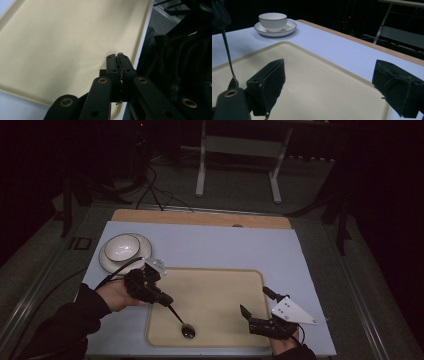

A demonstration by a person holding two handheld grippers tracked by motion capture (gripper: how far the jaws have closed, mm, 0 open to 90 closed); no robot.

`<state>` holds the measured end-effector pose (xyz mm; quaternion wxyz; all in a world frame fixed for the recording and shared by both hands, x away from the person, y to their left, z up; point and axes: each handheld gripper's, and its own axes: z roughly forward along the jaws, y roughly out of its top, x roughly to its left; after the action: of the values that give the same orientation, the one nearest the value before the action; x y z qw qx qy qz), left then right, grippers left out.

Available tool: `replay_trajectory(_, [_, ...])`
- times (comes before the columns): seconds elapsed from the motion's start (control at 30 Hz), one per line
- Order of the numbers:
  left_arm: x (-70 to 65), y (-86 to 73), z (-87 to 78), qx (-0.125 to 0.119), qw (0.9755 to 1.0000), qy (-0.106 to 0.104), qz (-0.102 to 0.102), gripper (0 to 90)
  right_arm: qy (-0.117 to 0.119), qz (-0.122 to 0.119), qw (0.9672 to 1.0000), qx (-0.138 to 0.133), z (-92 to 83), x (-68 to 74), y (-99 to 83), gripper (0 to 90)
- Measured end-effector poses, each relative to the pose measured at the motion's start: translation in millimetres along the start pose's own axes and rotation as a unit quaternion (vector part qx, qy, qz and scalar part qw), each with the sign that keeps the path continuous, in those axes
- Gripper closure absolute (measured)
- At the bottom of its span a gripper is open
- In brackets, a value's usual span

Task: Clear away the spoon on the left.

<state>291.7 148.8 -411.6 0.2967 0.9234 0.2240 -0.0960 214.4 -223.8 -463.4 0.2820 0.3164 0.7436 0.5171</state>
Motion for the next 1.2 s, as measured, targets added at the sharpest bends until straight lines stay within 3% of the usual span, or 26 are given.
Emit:
replay_trajectory(0.2, [4.3, 7.4, 6.6, -0.002, 1.0, -0.002, 0.0, 88.5, 0.001, 0.0, 1.0, 0.0, -0.3, -0.5, -0.1, 11.5])
replay_trajectory(0.3, [5.4, 10.2, 8.7, -0.009, 0.9999, 0.007, 0.0, 87.7, 0.001, 0.001, 1.0, 0.001, -0.1, -0.5, -0.2, 11.5])
replay_trajectory(0.33, [8.2, 12.9, 11.8, -0.021, 0.9998, 0.005, -0.002, 87.7, 0.001, 0.001, 1.0, 0.001, -0.1, -0.5, -0.2, 11.5])
replay_trajectory(0.47, [14.4, 16.8, 18.0, -0.033, 0.9993, 0.012, -0.01, 85.8, 0.002, 0.001, 1.0, 0.001, 0.0, -0.4, -0.2, 11.5])
replay_trajectory(0.93, [35.8, 28.0, 45.3, -0.08, 0.9954, 0.006, -0.053, 84.7, 0.002, 0.002, 1.0, 0.001, 0.0, -0.8, -0.3, 11.5])
replay_trajectory(1.2, [45.6, 32.0, 61.2, -0.1, 0.9935, -0.001, -0.054, 83.0, 0.002, 0.002, 1.0, 0.001, 0.1, -1.2, -0.4, 11.5])
